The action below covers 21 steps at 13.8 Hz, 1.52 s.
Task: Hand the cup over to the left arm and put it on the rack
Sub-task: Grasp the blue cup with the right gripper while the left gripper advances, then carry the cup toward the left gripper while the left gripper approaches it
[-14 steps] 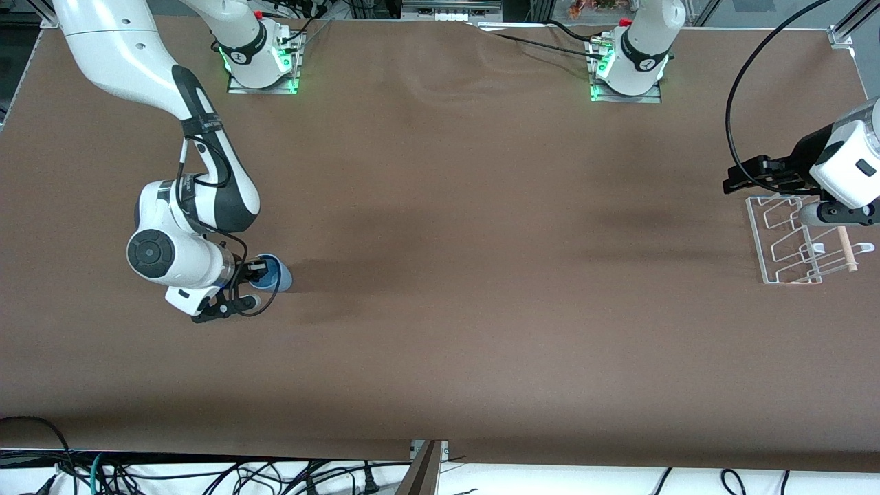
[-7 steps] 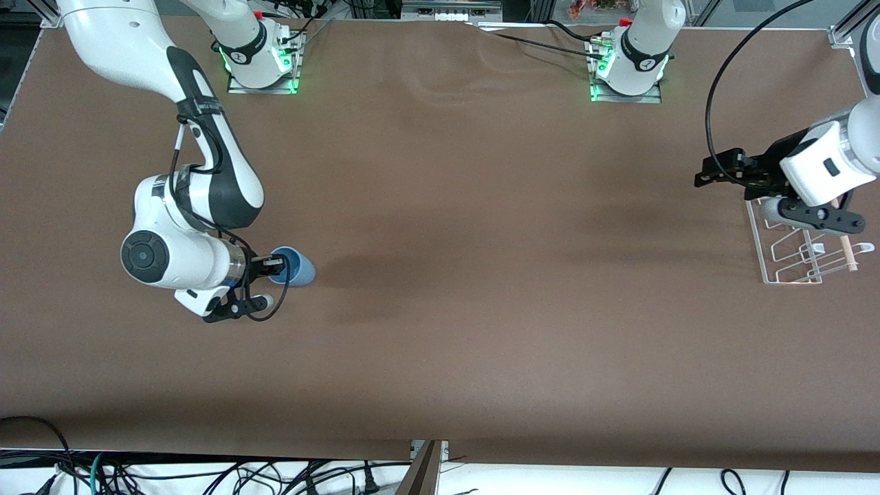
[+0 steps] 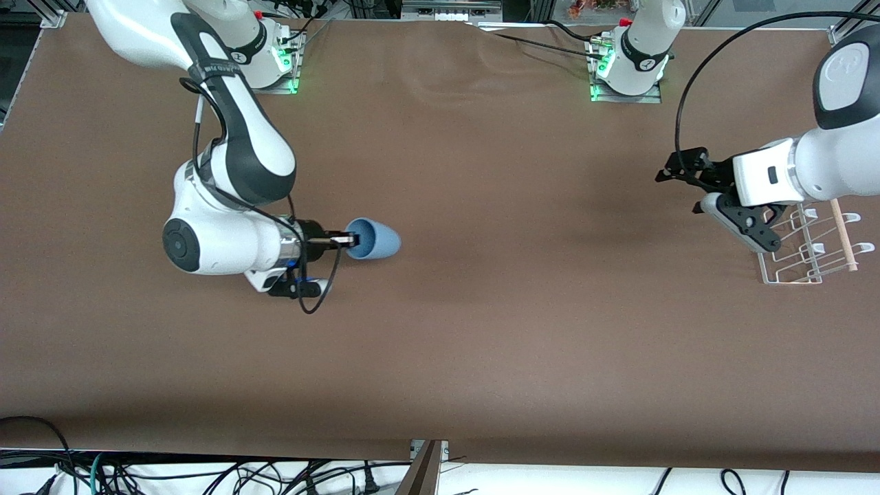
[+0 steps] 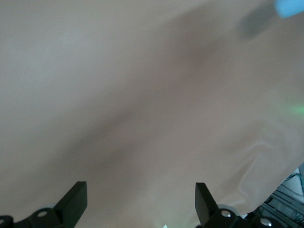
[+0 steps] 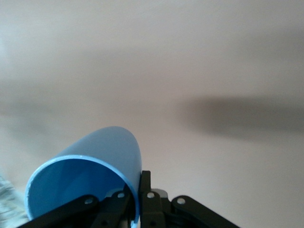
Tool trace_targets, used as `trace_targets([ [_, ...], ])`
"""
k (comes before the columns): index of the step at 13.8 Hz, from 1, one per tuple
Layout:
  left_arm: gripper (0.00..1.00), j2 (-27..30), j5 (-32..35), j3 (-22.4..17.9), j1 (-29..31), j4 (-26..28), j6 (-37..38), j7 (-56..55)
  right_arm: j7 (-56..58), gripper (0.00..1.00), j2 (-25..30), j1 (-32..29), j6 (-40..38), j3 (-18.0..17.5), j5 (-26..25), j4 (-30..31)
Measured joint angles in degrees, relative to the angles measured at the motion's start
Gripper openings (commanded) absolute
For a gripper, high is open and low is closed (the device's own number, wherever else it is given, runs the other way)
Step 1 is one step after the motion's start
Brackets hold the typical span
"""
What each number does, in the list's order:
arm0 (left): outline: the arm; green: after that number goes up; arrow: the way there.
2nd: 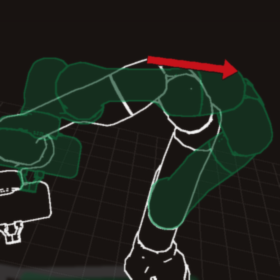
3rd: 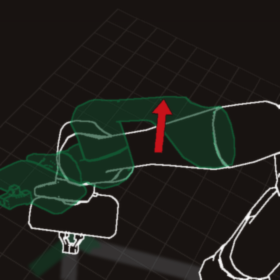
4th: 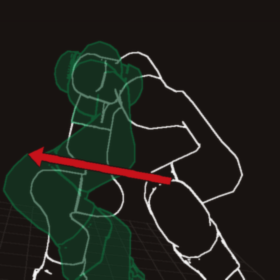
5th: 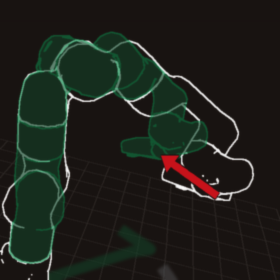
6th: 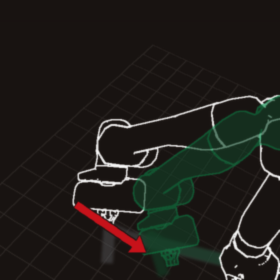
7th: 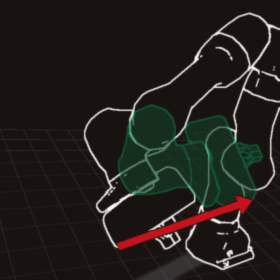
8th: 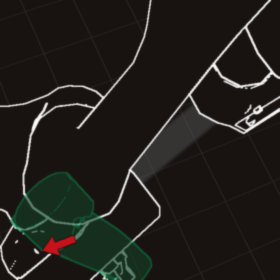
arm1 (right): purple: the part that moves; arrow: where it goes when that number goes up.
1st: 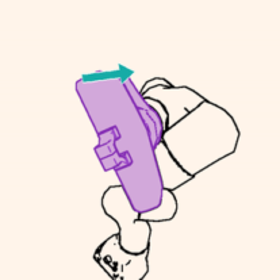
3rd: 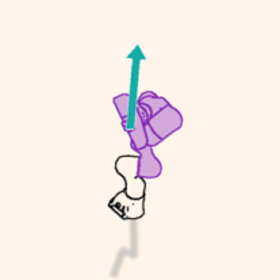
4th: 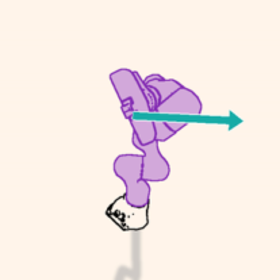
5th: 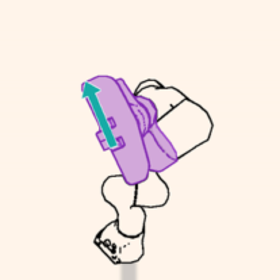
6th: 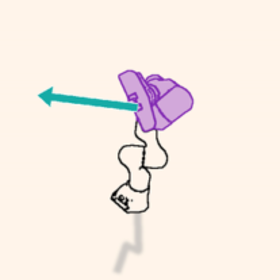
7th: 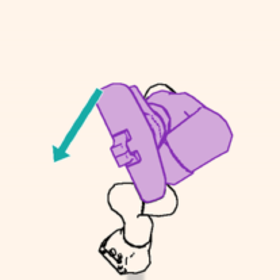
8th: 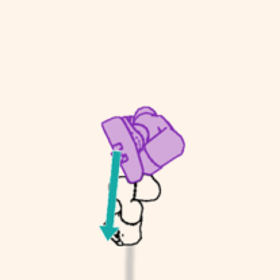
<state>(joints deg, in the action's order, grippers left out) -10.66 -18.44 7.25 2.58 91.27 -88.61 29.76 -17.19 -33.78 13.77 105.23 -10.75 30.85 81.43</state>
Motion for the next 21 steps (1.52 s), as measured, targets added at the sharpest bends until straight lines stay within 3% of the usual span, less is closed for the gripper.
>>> trace_targets([
  [3, 1.00, -0.5, -1.5, 3.1, -0.1, 0.7, -6.7, 10.5, -9.2, 0.00, 0.0, 3.0, 3.8, -2.5, 7.3, -0.4],
  [11, 1.00, -1.1, -8.3, 6.9, -0.2, 5.0, -16.8, 36.6, -35.5, 0.00, 0.0, 19.9, 28.0, -3.0, 15.4, -0.4],
  [17, 1.00, -1.2, -12.3, 7.3, 0.4, 10.1, -20.3, 61.4, -42.5, 0.00, 0.0, 21.5, 30.4, -2.5, 15.6, -0.4],
  [21, 1.00, -1.2, -12.6, 9.5, 0.4, 11.5, -22.9, 69.6, -42.5, 0.00, 0.0, 21.4, 30.4, -2.5, 15.6, -0.4],
])
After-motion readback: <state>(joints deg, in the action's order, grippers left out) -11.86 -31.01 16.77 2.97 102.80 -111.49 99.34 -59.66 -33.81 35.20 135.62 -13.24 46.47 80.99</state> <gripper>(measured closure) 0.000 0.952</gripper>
